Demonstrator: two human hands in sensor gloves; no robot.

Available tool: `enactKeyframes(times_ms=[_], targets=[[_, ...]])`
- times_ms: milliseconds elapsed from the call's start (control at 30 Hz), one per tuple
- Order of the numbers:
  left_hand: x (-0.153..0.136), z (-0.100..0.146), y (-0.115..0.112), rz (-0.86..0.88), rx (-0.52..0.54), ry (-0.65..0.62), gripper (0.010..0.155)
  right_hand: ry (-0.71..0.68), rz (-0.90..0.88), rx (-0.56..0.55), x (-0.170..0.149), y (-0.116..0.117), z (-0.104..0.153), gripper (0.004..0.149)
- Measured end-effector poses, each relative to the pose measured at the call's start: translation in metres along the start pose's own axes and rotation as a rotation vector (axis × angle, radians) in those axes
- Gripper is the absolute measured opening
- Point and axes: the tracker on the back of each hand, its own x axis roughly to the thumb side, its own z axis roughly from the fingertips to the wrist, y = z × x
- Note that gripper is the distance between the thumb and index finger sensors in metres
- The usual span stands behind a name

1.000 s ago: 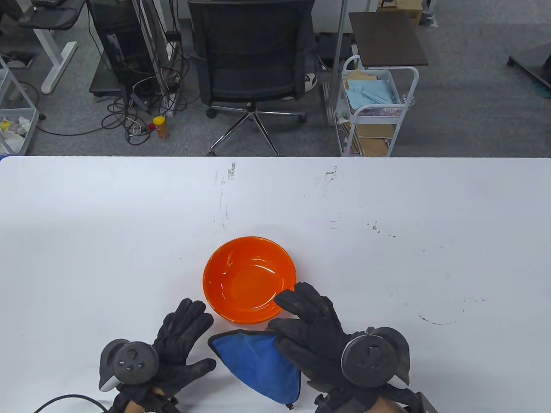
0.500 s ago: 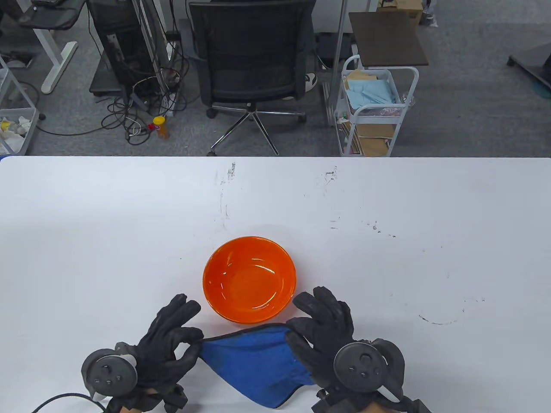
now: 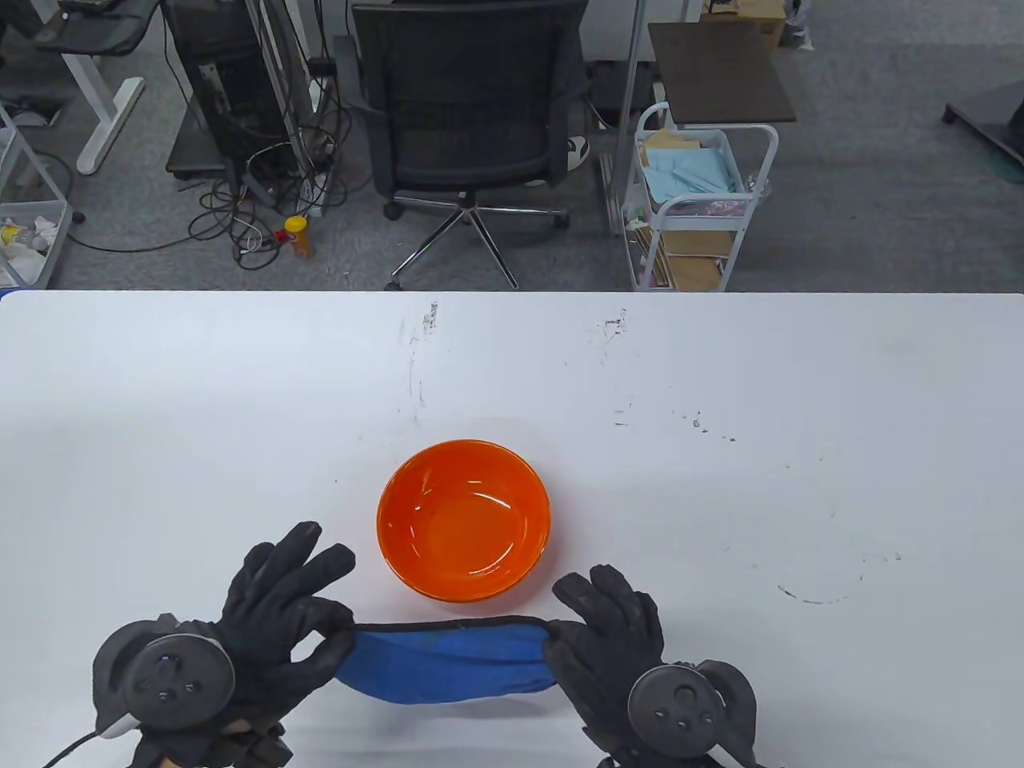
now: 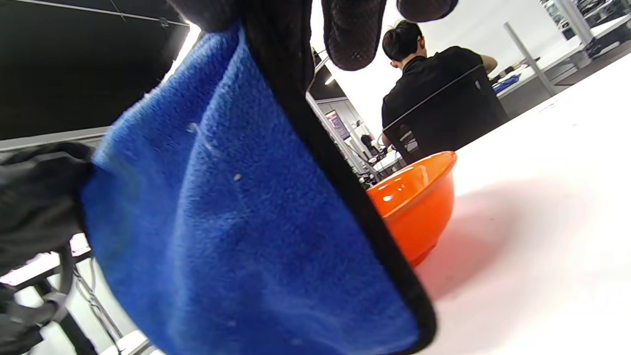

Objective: Drape hand towel over bowl rim

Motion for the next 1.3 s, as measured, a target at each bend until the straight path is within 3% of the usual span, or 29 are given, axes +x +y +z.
enactKeyframes(times_ms=[167,333,533,700,933,1100,1300], targets=[[-0.006,-0.02,-0.006,-0.038,-0.008,0.072,0.042,0.092,0.033,0.014,-0.016,0.009,-0.021,0.046],[-0.029,-0.045,-0.028,-0.124,0.023,0.146,0.042,0.172,0.096,0.008,-0.03,0.015,-0.049,0.046],[-0.061,-0.064,-0.058,-0.188,0.081,0.238,0.042,0.225,0.273,-0.037,-0.044,0.033,-0.079,0.046],[-0.079,-0.065,-0.081,-0.25,0.2,0.262,0.041,0.209,0.539,-0.108,-0.047,0.055,-0.095,0.045],[-0.079,-0.078,-0.102,-0.382,0.158,0.337,0.041,0.243,0.797,-0.168,-0.044,0.076,-0.11,0.042],[-0.077,-0.099,-0.112,-0.498,0.049,0.415,0.042,0.296,0.849,-0.116,-0.042,0.078,-0.117,0.043],[-0.081,-0.115,-0.114,-0.525,0.033,0.453,0.042,0.408,0.736,0.082,-0.045,0.07,-0.13,0.047]])
